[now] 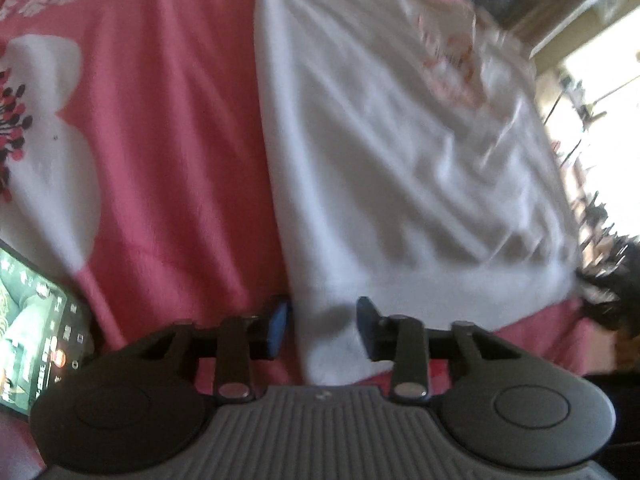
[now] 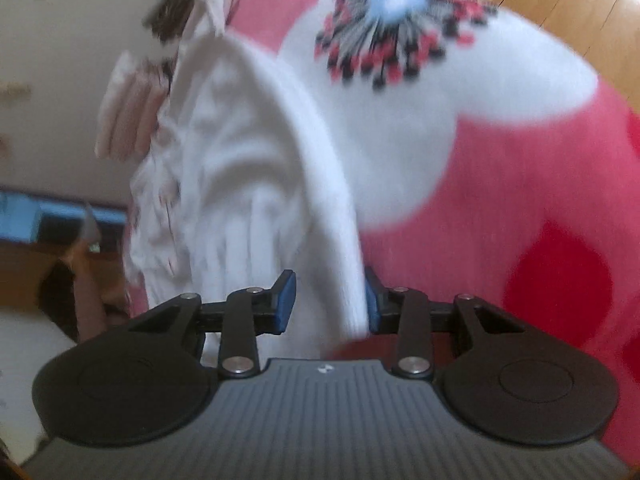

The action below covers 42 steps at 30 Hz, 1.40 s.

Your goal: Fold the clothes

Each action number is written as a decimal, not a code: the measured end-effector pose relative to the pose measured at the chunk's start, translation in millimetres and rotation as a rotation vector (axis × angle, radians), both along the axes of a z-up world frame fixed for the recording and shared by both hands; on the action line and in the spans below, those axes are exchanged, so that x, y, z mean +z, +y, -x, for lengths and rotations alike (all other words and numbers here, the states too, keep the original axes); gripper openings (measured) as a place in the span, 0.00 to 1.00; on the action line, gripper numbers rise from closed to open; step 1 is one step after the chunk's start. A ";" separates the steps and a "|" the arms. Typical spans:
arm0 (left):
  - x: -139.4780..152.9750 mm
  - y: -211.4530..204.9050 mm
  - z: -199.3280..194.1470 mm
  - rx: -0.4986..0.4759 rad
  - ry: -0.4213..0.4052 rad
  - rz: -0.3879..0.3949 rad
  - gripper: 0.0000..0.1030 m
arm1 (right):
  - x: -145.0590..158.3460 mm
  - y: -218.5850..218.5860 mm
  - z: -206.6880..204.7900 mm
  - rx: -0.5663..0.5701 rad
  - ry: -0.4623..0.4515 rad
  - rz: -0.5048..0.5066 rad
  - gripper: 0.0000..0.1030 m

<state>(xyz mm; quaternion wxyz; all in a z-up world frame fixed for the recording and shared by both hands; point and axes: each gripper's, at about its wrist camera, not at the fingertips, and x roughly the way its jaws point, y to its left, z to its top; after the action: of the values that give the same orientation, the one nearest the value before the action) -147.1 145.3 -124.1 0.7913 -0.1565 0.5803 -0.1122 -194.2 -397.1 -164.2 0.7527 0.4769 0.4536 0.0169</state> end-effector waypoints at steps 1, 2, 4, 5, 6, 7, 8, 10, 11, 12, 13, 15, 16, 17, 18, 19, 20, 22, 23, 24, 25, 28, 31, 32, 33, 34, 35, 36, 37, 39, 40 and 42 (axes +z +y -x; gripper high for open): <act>0.1 -2.2 1.9 -0.004 -0.009 -0.010 0.32 | 1.4 5.4 3.1 0.018 0.003 0.017 0.28; 0.5 -4.6 3.2 -0.007 -0.017 -0.019 0.32 | 2.8 10.9 6.2 0.037 0.007 0.035 0.24; 1.3 -7.9 5.1 0.002 -0.022 -0.036 0.29 | 5.4 14.4 7.6 0.042 0.008 0.072 0.14; 2.4 -9.5 6.6 0.006 -0.026 -0.044 0.19 | 7.1 15.8 7.2 0.042 0.001 0.081 0.07; 5.1 -10.7 7.9 0.010 -0.032 -0.050 0.08 | 8.9 17.2 6.9 0.043 -0.005 0.091 0.05; 8.7 -11.5 9.2 0.014 -0.036 -0.056 0.05 | 10.6 18.6 6.5 0.044 -0.011 0.100 0.03; 16.9 -10.5 10.4 0.026 -0.049 -0.050 0.05 | 12.4 20.0 6.2 0.044 -0.018 0.109 0.03; 39.8 -7.4 13.0 0.055 -0.087 -0.022 0.04 | 37.4 23.0 6.7 0.050 -0.101 0.118 0.02; 51.6 -5.0 15.5 0.059 -0.098 -0.016 0.04 | 50.0 24.4 7.0 0.053 -0.143 0.122 0.02; 62.8 -1.8 18.5 0.061 -0.103 -0.016 0.04 | 66.3 22.5 9.6 0.054 -0.179 0.145 0.02; 68.0 0.5 20.5 0.061 -0.092 -0.016 0.04 | 70.2 20.6 13.0 0.060 -0.163 0.156 0.02; 67.4 2.6 21.6 0.054 -0.048 -0.029 0.04 | 77.5 16.9 19.6 0.074 -0.131 0.178 0.02; 62.1 1.3 19.5 0.048 -0.019 -0.049 0.04 | 66.9 16.9 21.0 0.079 -0.071 0.170 0.02; 59.1 0.3 17.4 0.046 0.001 -0.053 0.04 | 56.1 16.8 22.3 0.084 -0.012 0.162 0.02; 57.3 -0.3 15.6 0.046 0.015 -0.049 0.04 | 56.4 17.0 21.6 0.080 -0.015 0.158 0.02; 58.9 -2.8 15.2 0.033 0.008 -0.063 0.04 | 56.9 17.2 20.9 0.075 -0.019 0.154 0.02; 59.7 -6.5 15.9 0.011 -0.004 -0.094 0.04 | 57.4 17.3 20.1 0.071 -0.022 0.150 0.02; 55.2 -13.5 17.2 -0.030 -0.010 -0.156 0.04 | 60.4 18.3 18.0 0.075 -0.034 0.159 0.02; 45.9 -14.8 17.2 -0.045 0.006 -0.182 0.05 | 53.9 17.1 16.0 0.082 -0.003 0.166 0.02; 34.7 -15.2 17.0 -0.060 0.025 -0.208 0.05 | 47.4 15.8 14.0 0.088 0.029 0.174 0.02; 27.0 -15.5 17.1 -0.074 0.032 -0.221 0.05 | 33.5 13.9 11.3 0.102 0.081 0.181 0.02; 16.6 -15.0 19.4 -0.118 0.021 -0.242 0.11 | 2.4 3.3 12.0 0.054 0.157 0.097 0.04; 37.4 -11.2 29.5 -0.155 -0.069 -0.322 0.21 | 22.0 6.2 12.0 0.134 0.139 0.197 0.20; 46.3 -12.4 32.7 -0.169 -0.112 -0.360 0.22 | 31.3 8.5 12.5 0.171 0.130 0.253 0.28; 55.7 -14.8 35.4 -0.189 -0.158 -0.397 0.22 | 42.3 16.0 14.6 0.228 0.111 0.342 0.29; 62.6 -20.9 35.1 -0.215 -0.194 -0.401 0.22 | 53.3 23.5 16.8 0.285 0.091 0.432 0.29; 68.2 -29.1 33.0 -0.245 -0.223 -0.386 0.22 | 64.4 31.0 18.9 0.343 0.072 0.521 0.29; 72.4 -38.7 34.0 -0.290 -0.256 -0.370 0.22 | 74.4 44.4 19.4 0.424 0.003 0.582 0.29; 75.7 -49.0 36.6 -0.343 -0.292 -0.352 0.22 | 84.3 57.9 19.8 0.504 -0.067 0.641 0.29; 72.3 -79.5 42.9 -0.480 -0.351 -0.345 0.23 | 96.6 87.6 17.2 0.677 -0.228 0.696 0.29; 67.6 -97.7 47.7 -0.559 -0.380 -0.347 0.23 | 96.5 102.0 16.1 0.755 -0.285 0.704 0.29; 57.6 -131.3 58.7 -0.713 -0.425 -0.355 0.23 | 89.2 130.8 12.3 0.914 -0.363 0.723 0.29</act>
<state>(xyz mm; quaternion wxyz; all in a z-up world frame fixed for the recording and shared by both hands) -205.8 14.0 -66.5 0.8193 0.2180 0.4329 -0.3062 -206.5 -266.4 -75.0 0.8486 -0.0622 0.4540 0.2643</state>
